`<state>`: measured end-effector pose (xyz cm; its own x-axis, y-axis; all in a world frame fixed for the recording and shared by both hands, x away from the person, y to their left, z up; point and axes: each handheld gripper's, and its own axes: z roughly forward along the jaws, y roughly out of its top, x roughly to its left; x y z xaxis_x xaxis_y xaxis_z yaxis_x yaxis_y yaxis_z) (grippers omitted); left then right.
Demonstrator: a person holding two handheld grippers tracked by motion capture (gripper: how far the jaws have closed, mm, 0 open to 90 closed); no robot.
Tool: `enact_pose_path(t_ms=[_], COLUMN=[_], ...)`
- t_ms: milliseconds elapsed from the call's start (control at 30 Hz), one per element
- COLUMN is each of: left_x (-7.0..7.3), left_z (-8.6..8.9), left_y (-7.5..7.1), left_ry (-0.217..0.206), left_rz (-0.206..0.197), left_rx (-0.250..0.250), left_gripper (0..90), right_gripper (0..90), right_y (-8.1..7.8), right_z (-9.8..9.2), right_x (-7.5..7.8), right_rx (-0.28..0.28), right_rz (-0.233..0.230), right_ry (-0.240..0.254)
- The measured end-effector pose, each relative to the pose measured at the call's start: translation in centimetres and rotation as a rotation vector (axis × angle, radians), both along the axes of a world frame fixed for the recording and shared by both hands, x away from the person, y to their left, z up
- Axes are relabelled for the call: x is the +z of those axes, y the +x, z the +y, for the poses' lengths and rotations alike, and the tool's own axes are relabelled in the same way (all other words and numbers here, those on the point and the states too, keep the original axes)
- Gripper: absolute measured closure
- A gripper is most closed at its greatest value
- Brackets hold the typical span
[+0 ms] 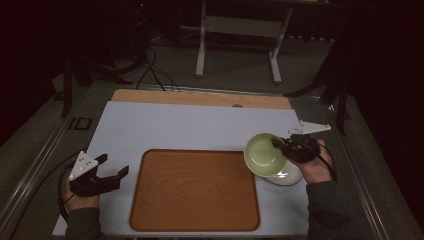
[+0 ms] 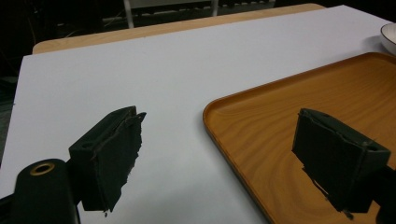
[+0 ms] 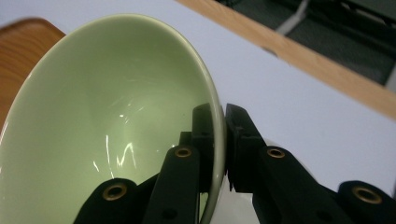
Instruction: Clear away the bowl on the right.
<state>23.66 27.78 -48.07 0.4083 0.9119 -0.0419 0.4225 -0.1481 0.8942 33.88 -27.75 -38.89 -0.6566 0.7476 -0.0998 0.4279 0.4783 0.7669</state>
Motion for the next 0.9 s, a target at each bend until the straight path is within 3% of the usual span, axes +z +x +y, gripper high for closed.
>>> enact_pose_path(t_ms=[133,333,900], left_x=[0.0,0.0,0.0], left_z=[0.1,0.1,0.1], left_y=[-0.1,-0.2,-0.3], left_ry=[-0.002,-0.002,-0.002], left_rz=[-0.003,-0.004,-0.006], left_rx=[0.0,0.003,0.002], left_gripper=[15.3,15.3,15.3], right_gripper=[83.2,83.2,83.1], right_y=[0.4,0.9,1.6], right_z=[2.0,4.0,6.3], right_x=[0.9,1.1,0.4], right_rx=[0.046,0.099,0.201], right_rz=[-0.004,0.001,0.014], right_ry=[-0.006,-0.019,-0.039])
